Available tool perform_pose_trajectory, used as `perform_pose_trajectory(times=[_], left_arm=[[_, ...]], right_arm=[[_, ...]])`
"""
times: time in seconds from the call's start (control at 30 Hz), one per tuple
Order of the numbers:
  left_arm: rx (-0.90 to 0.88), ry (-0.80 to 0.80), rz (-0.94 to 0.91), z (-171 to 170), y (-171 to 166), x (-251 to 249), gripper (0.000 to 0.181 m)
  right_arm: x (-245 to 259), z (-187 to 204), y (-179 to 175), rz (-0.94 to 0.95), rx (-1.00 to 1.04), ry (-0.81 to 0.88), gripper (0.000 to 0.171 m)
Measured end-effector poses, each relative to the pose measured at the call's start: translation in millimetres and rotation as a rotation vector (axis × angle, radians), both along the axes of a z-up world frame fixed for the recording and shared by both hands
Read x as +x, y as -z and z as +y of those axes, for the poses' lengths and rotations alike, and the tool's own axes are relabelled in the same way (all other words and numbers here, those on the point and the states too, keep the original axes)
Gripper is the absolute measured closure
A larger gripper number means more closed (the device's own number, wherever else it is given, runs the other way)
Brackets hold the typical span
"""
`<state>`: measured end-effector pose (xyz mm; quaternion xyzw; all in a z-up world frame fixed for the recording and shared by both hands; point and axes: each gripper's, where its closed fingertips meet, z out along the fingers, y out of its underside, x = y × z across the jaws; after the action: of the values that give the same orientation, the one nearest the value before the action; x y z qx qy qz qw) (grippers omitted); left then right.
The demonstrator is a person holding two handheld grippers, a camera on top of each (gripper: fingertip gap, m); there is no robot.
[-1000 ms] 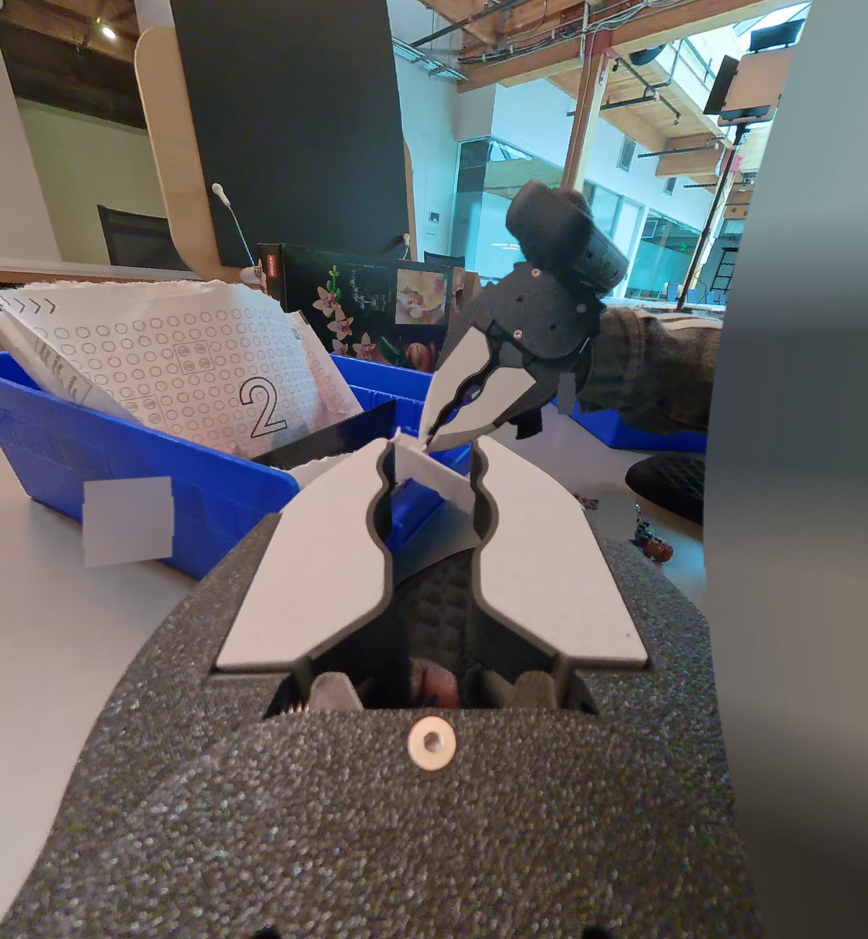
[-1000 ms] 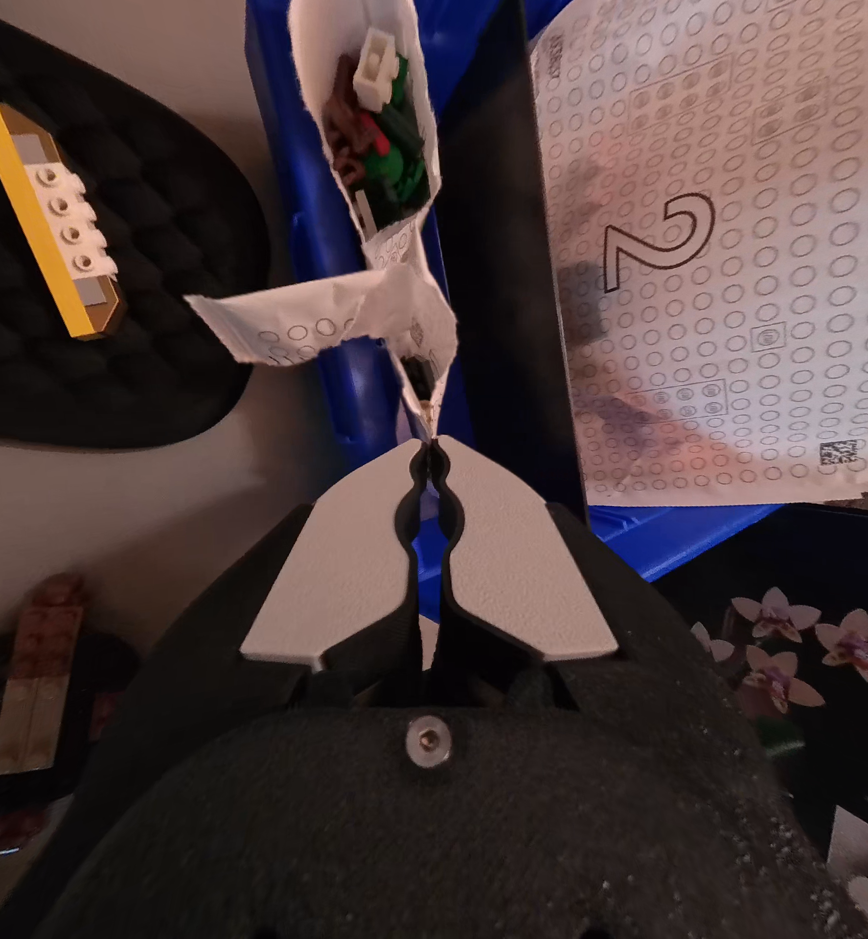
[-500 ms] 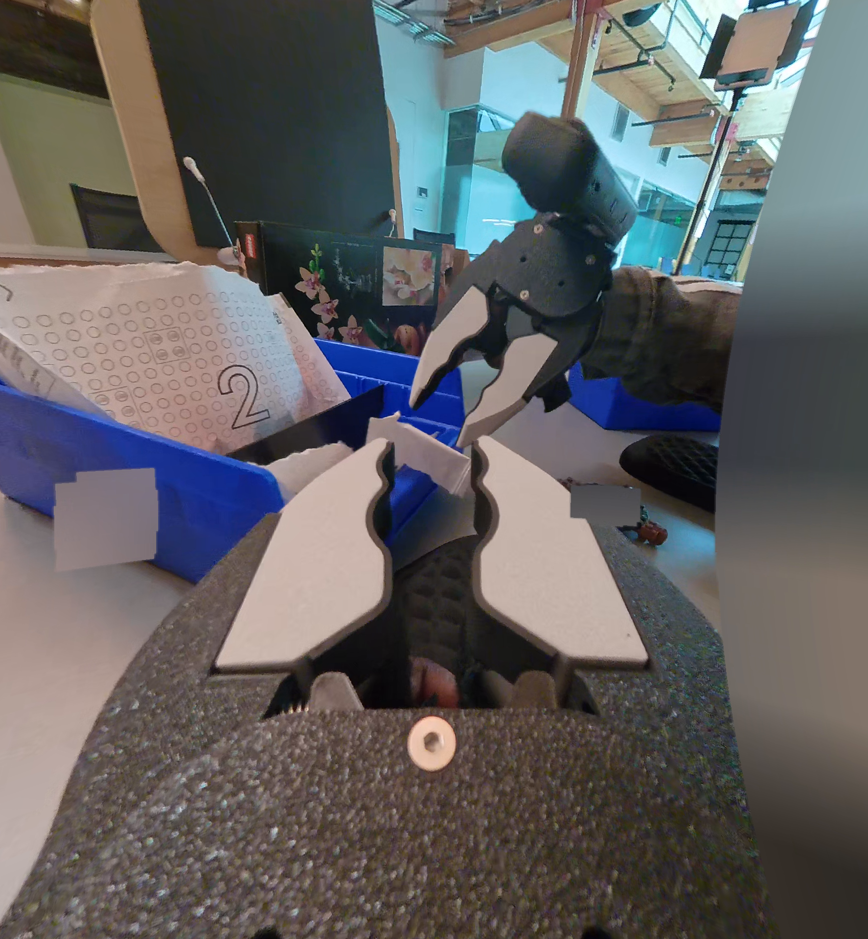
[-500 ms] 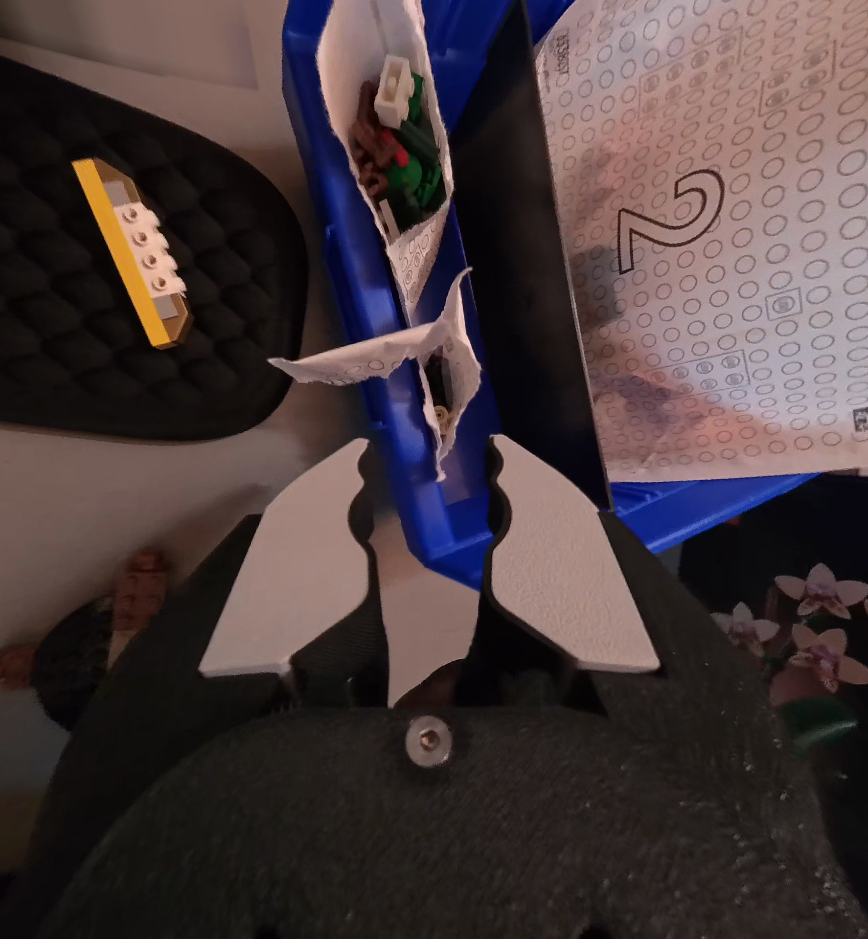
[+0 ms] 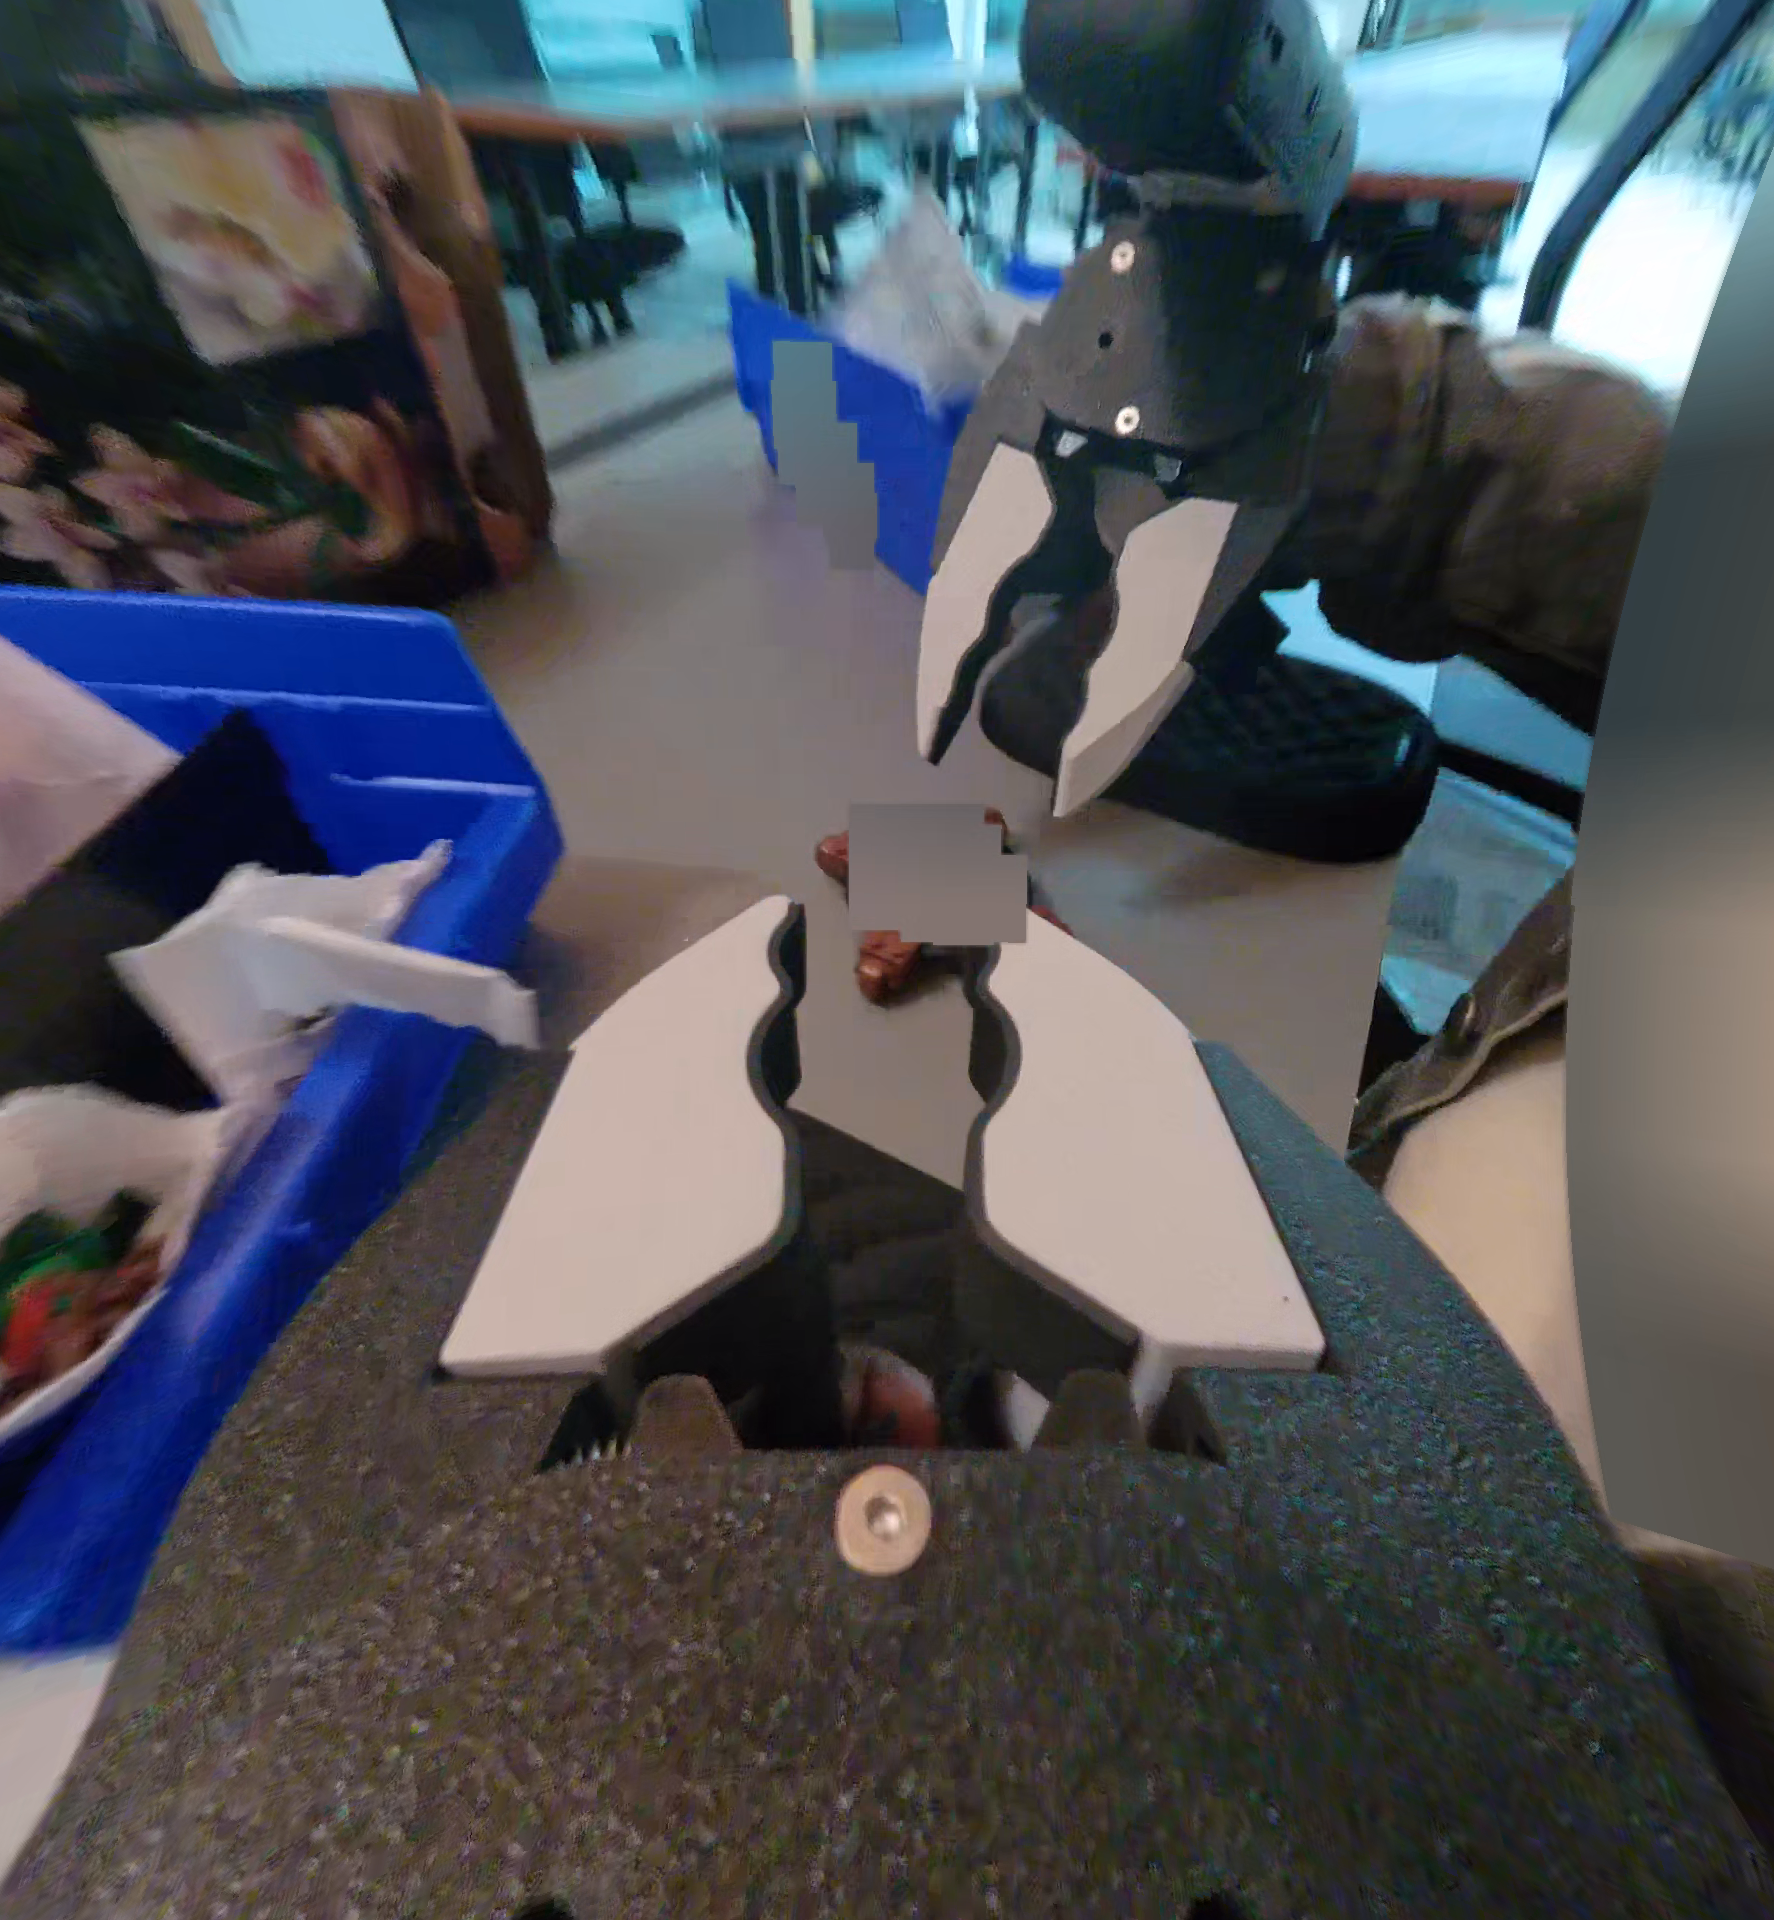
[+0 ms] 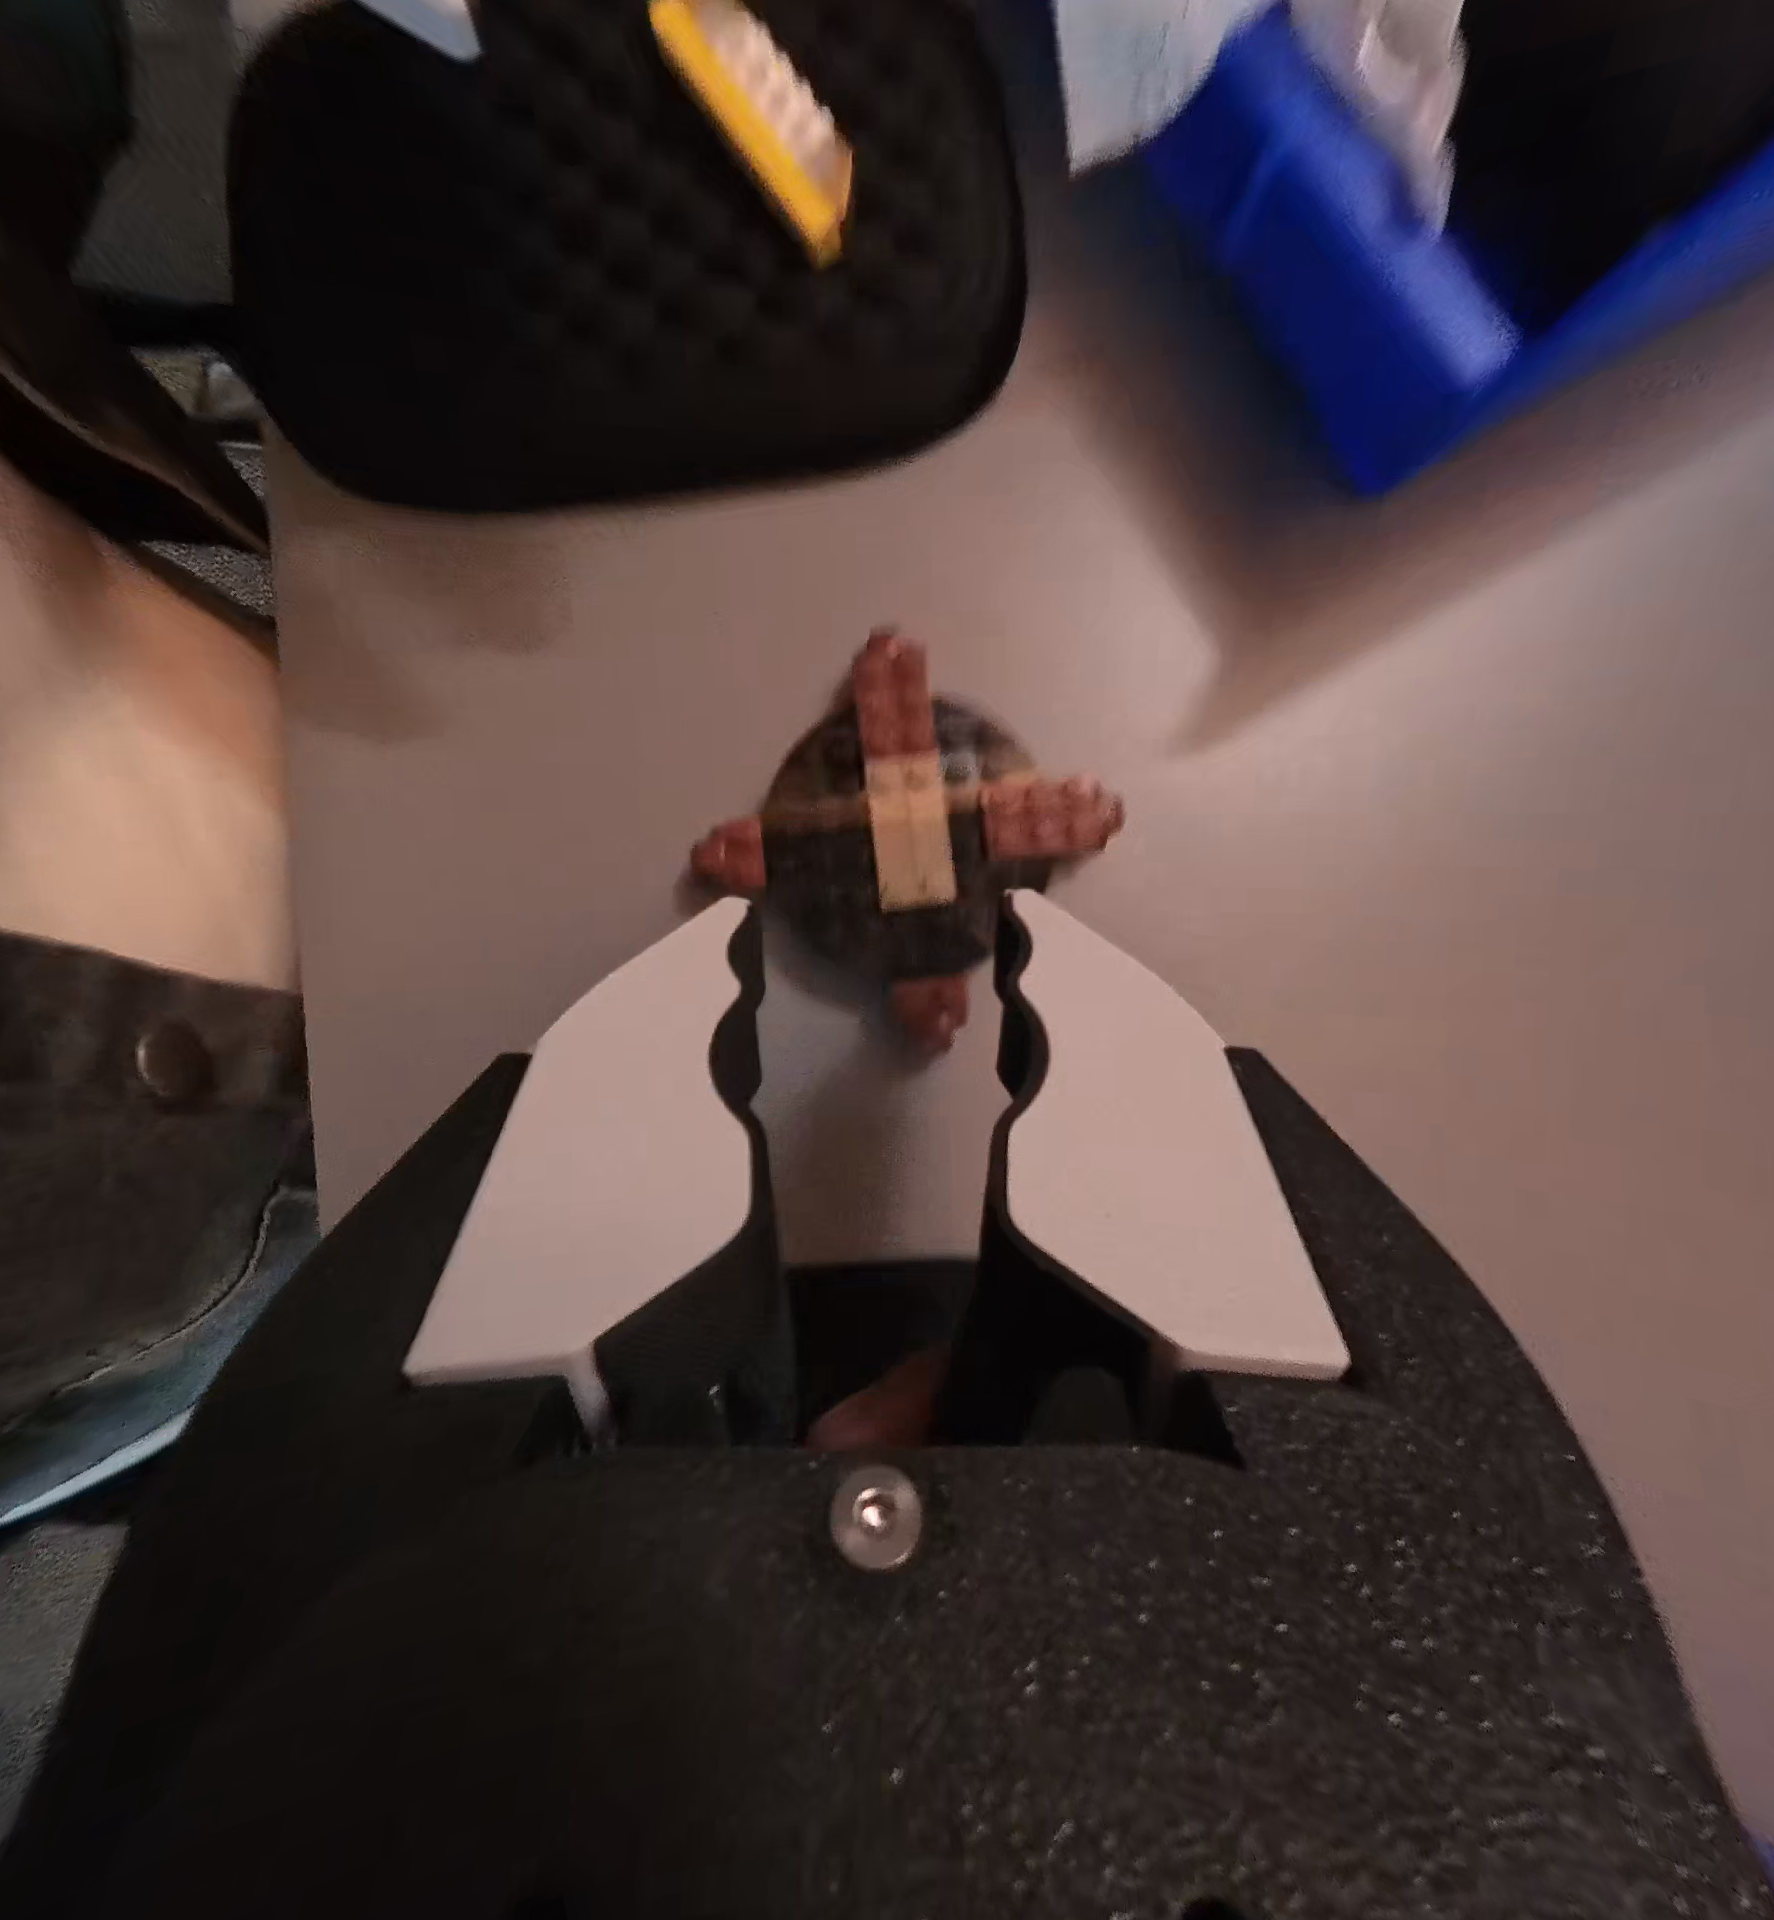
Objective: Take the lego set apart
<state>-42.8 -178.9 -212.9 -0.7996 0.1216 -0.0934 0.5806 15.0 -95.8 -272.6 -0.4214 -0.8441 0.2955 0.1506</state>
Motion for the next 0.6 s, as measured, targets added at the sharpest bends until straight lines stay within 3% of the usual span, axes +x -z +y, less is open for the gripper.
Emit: perform_pose_trajectory(times=[0.13, 0.23, 0.33, 0.6], left_arm=[[-0.170, 0.039, 0.090, 32.7, 28.2, 25.9, 0.156], [-0.221, 0.026, 0.144, 53.4, 39.6, 29.6, 0.160], [-0.268, 0.036, 0.147, 68.5, 50.0, 35.8, 0.160], [-0.372, 0.079, 0.254, 68.4, 73.6, 34.6, 0.151]], right_arm=[[14.6, 10.1, 15.6, -0.006, 0.018, 0.011, 0.131], [5.0, 14.7, 12.1, 0.066, 0.038, 0.011, 0.145], [1.1, 6.8, 13.2, 0.058, 0.000, -0.030, 0.146], [-17.0, -8.5, 12.3, 0.078, 0.004, -0.063, 0.151]])
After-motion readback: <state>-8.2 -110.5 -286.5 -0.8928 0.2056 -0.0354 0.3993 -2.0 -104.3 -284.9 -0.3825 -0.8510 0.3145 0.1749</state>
